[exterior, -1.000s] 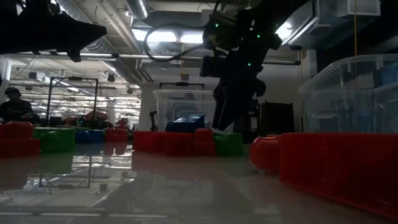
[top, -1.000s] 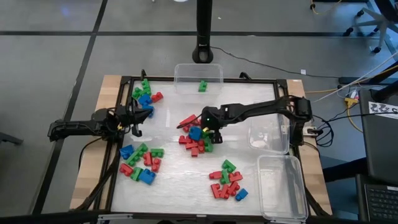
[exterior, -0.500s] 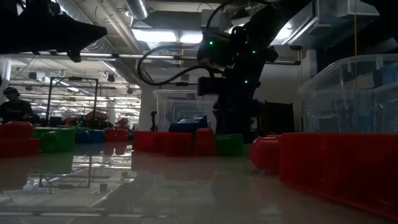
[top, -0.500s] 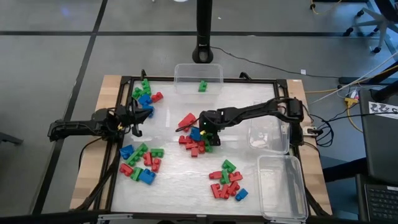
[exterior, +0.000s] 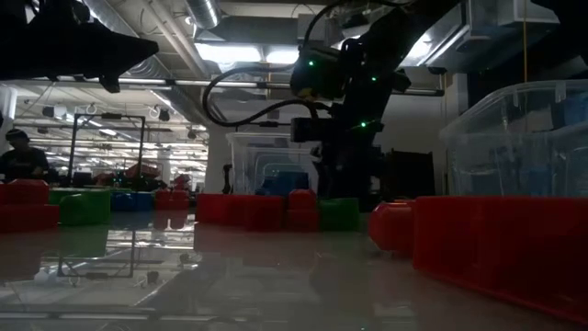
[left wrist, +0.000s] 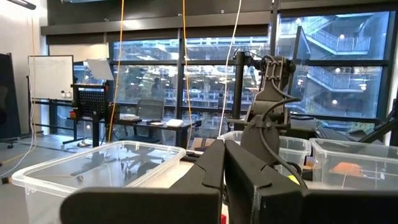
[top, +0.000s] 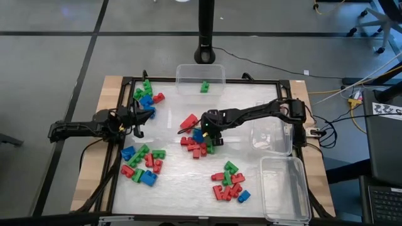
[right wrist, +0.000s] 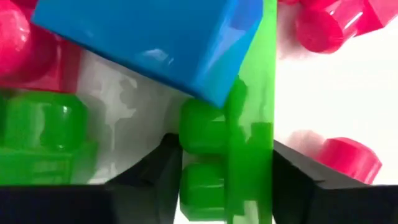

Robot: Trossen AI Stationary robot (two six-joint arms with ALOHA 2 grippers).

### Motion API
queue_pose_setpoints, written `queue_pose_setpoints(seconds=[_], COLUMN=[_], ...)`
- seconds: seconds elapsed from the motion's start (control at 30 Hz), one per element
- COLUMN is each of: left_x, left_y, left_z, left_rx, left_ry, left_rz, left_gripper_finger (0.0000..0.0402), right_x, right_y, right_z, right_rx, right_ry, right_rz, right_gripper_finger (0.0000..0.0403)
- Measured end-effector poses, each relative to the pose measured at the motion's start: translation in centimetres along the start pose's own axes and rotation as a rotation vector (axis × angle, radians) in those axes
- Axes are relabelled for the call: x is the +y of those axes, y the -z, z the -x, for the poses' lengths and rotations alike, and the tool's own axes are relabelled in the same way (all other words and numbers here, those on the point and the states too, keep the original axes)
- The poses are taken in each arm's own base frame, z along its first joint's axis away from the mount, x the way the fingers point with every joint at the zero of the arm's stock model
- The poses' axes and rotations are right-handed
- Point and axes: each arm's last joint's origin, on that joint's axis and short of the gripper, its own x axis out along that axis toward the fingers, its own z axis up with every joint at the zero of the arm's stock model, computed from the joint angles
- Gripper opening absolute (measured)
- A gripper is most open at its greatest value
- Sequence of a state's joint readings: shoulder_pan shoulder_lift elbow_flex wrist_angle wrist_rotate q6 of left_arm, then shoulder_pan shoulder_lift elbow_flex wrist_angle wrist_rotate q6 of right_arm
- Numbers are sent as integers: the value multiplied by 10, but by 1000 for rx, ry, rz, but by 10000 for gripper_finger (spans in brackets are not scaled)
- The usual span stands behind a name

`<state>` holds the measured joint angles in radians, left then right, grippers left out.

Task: Sort blocks
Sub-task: Put the green game piece into the top transparent bin

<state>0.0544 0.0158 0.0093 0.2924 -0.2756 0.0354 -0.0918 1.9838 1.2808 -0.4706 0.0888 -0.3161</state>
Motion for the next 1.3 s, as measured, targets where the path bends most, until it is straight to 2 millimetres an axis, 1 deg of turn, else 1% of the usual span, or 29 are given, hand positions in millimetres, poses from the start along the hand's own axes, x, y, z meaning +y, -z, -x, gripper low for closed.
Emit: queue_pose_setpoints(seconds=[0.13, 0.27, 0.4, 0.5, 0.6, 0.73, 0.87, 1.03, 1.1, 1.17, 1.3], left_x=[0, 0, 0, 0, 0, 0, 0, 0, 0, 0, 0], left_y=[0, 0, 1, 1, 1, 1, 1, 1, 1, 1, 1], left_z=[0, 0, 0, 0, 0, 0, 0, 0, 0, 0, 0], left_rx=[3, 5, 6, 6, 6, 6, 6, 7, 6, 7, 6], left_ry=[0, 0, 0, 0, 0, 0, 1, 1, 1, 1, 1], left_rz=[0, -3, -3, -3, -3, -1, -1, -1, 0, 0, 0], left_gripper_finger=[1, 1, 1, 1, 1, 1, 1, 1, 1, 1, 1], right_x=[-1, -4, -12, -22, -35, -55, -79, -112, -126, -138, -157], right_y=[0, -1, -3, -3, -2, -6, -15, -20, -16, -10, 4], right_z=[3, 12, 30, 45, 63, 90, 116, 143, 148, 150, 148], right_rx=[3, -3, -46, -81, -125, -188, -261, -322, -315, -305, -283], right_ry=[17, 58, 97, 117, 151, 205, 275, 379, 433, 462, 465], right_rz=[30, 50, 35, 17, 7, 2, 11, 24, 5, -14, -56], right_gripper_finger=[169, 169, 181, 178, 171, 178, 183, 172, 173, 183, 211])
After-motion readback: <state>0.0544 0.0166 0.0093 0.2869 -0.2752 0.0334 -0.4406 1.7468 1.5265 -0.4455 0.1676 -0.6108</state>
